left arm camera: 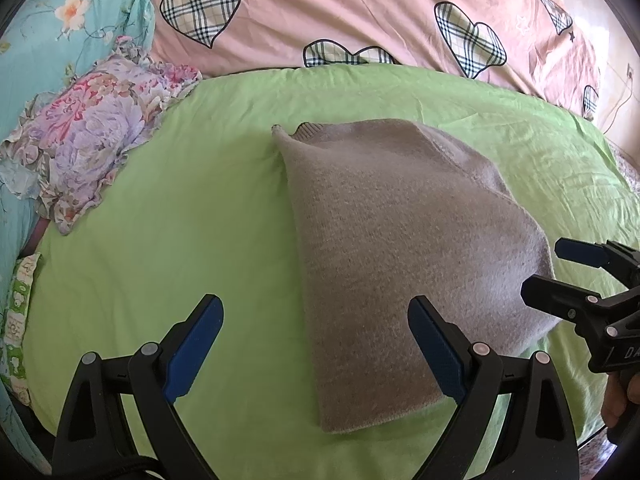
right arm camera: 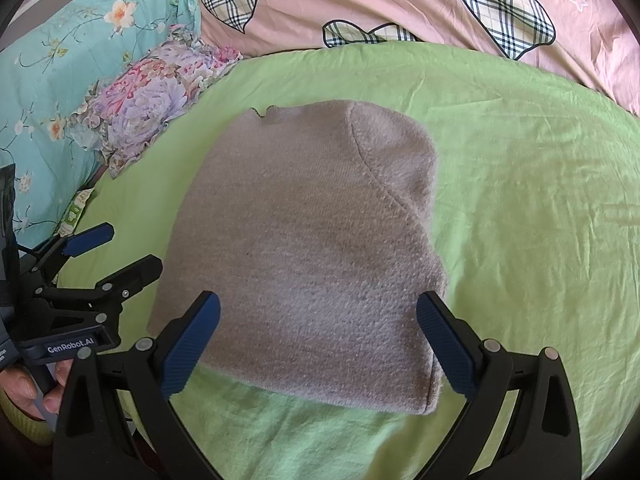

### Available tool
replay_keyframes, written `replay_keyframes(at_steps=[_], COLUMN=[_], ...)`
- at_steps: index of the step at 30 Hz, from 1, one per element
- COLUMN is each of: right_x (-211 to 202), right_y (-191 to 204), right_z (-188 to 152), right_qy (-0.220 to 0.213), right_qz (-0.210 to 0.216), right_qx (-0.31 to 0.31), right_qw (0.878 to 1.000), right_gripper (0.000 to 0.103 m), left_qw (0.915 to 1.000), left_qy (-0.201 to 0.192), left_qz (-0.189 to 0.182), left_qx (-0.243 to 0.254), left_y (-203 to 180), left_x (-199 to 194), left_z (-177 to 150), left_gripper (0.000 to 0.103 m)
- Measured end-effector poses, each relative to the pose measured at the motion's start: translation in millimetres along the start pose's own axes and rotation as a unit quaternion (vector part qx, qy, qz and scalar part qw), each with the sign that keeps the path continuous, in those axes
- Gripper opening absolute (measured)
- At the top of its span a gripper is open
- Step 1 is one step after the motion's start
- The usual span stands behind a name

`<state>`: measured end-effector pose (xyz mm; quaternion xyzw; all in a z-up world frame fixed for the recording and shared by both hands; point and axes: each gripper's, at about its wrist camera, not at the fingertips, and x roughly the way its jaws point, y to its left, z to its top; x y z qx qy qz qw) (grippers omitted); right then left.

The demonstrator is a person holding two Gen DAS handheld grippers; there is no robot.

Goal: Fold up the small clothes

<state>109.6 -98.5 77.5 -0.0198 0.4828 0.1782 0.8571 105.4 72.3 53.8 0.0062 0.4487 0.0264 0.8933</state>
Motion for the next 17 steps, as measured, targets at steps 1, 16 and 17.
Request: replay_keyframes(at_steps=[1, 16, 17], right_x=[0, -2, 0], right_y=[-1, -10, -11], right_z=[0, 4, 4], right_qy=[0.000, -0.012, -0.010], right_qz=[-0.001, -0.001, -0.001], right_qx=[0.001, 0.007, 0.009], right_qw=[1.000, 1.000, 1.000], right_gripper=[0.099, 0.099, 0.099], left_qw=[1.0000, 1.0000, 1.0000], left_qy=[-0.001, 0.002, 0.002], left_qz=[0.001, 0.005, 0.006], left_qx=[-0.001, -0.001, 0.000], left_y=[1, -5, -5], left_x=[0, 0, 0], left_z=[1, 11, 11], left_gripper=[0.094, 0.094, 0.094])
